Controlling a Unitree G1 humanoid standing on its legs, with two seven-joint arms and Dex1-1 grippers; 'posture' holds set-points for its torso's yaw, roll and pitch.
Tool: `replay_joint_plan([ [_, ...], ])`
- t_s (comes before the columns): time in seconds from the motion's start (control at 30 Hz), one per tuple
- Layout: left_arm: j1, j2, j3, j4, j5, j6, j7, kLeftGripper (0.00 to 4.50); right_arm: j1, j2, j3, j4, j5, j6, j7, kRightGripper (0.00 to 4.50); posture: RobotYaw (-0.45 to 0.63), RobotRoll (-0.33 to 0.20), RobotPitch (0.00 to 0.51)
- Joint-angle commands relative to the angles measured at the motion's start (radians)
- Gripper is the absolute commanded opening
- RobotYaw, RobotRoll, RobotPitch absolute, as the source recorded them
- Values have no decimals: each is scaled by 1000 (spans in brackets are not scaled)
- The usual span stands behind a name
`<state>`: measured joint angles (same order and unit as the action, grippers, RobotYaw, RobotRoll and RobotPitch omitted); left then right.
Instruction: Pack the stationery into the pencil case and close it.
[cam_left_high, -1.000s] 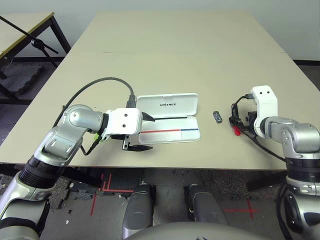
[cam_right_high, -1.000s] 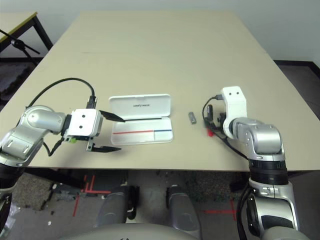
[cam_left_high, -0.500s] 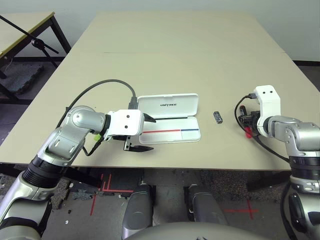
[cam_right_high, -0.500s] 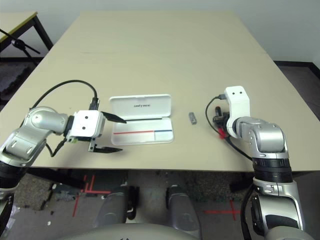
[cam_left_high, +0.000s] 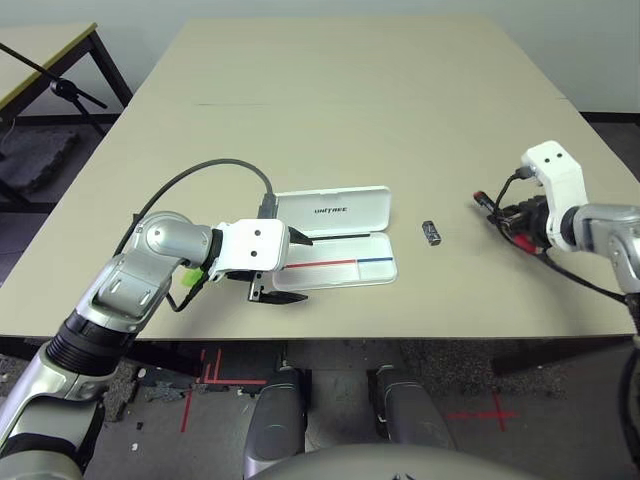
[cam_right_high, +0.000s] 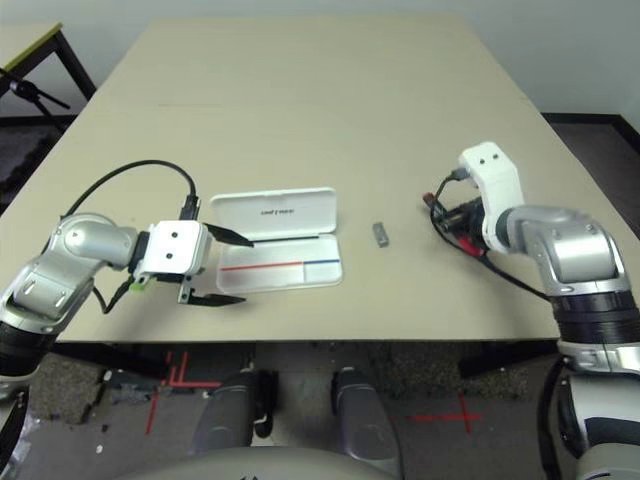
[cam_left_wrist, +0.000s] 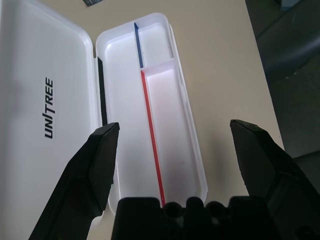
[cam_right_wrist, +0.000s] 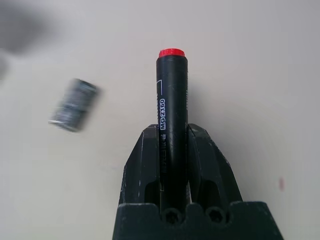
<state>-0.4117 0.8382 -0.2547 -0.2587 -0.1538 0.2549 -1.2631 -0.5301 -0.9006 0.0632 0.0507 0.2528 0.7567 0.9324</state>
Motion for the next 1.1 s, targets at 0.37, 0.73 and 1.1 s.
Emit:
replay_joint_plan([
  [0.37,9,62,21,-47,-17,62,-13,4500,-121,-2,185,-116,-3,-182,376,536,61,0,103],
  [0.73,24,53,23,-99,-18,118,18,4500,-214,154,288,-126,-46,-134,349,536,108,0,102],
  [1.1,56,55,26,-141,-25,149,49,4500,-246,319,392,-92,-143,-130,245,536,136,0,101],
])
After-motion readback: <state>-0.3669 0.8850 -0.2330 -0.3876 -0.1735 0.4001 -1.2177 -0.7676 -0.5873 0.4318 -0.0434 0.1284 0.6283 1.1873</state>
